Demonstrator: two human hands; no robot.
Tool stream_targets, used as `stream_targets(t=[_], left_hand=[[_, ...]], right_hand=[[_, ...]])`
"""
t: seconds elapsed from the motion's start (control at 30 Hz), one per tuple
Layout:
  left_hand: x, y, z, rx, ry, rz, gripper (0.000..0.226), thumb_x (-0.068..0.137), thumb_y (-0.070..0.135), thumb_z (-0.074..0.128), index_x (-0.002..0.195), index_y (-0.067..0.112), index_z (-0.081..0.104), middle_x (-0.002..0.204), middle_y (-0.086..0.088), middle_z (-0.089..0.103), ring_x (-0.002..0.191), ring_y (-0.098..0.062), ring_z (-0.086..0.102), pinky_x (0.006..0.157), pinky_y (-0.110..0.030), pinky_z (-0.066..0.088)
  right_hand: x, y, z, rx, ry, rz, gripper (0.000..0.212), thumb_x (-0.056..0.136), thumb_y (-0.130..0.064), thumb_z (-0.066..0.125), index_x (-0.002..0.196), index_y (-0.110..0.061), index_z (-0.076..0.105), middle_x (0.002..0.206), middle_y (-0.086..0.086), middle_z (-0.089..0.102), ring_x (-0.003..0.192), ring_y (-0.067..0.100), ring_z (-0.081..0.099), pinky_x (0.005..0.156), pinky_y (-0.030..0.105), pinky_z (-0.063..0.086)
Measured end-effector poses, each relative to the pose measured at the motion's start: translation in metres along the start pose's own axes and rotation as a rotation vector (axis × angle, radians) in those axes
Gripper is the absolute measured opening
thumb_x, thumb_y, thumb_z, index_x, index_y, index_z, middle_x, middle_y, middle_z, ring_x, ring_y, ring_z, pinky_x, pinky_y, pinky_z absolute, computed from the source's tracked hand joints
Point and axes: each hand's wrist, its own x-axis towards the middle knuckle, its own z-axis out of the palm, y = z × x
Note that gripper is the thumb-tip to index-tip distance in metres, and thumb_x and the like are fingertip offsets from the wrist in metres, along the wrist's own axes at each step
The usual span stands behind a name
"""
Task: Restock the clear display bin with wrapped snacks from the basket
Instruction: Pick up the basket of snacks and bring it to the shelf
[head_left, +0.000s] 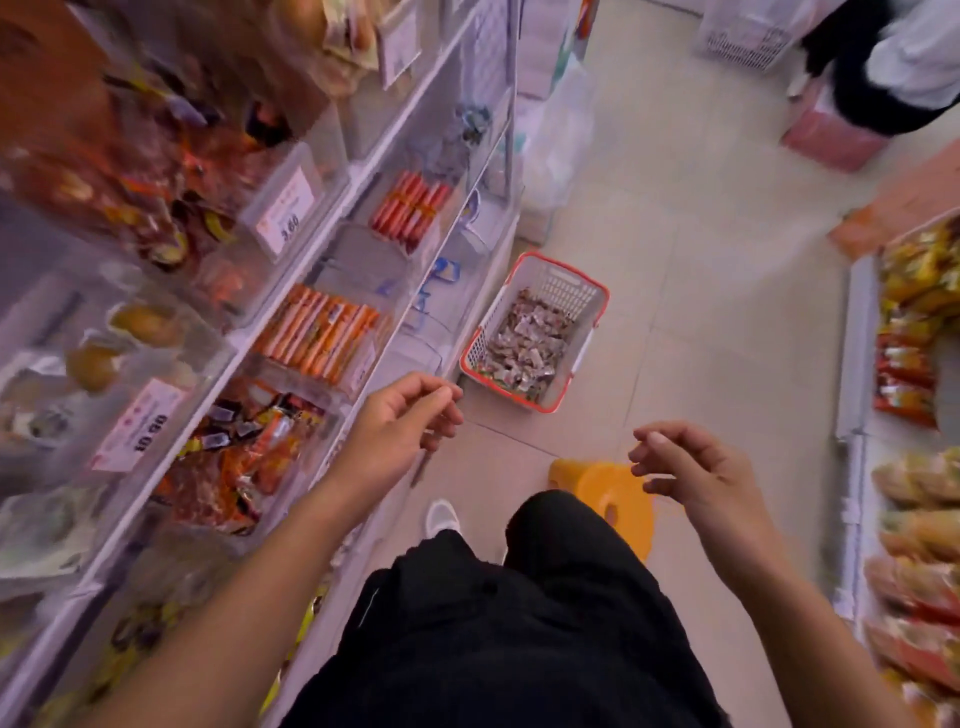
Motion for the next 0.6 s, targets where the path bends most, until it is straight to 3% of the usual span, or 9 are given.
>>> stream_targets(t=[0.27,0.43,0.6], left_hand=[[0.118,0.005,0.031,0.079,-0.052,-0.074,0.020,0.100,0.012,0.053,0.086,0.016,0.068,0.073,0.001,0.069,0.067,-0.011,0.062,0.055,-0.017,0.046],[0.187,-0.029,0.044,0.125,0.039,-0.247,0.021,0.099,0.020,0.055,0.087,0.023,0.071,0.077,0.002,0.071,0.070,-0.012,0.064,0.060,-0.022,0.048],[0.258,-0.078,0.066,0.146,0.113,-0.440,0.015,0.097,0.019,0.057,0.090,0.015,0.070,0.076,0.000,0.069,0.065,-0.011,0.060,0.055,-0.020,0.045]], right_hand=[[0.123,-0.015,0.002,-0.010,-0.020,0.056,0.016,0.097,-0.016,0.058,0.092,-0.016,0.073,0.082,0.008,0.072,0.074,0.018,0.067,0.065,0.029,0.054],[0.232,-0.004,0.024,-0.140,-0.194,0.134,0.015,0.096,-0.022,0.060,0.092,-0.014,0.073,0.079,0.005,0.072,0.068,0.011,0.066,0.060,0.022,0.053],[0.343,0.052,0.054,-0.324,-0.397,0.267,0.014,0.095,-0.014,0.059,0.089,-0.005,0.069,0.075,0.009,0.065,0.060,0.014,0.058,0.059,0.026,0.050]])
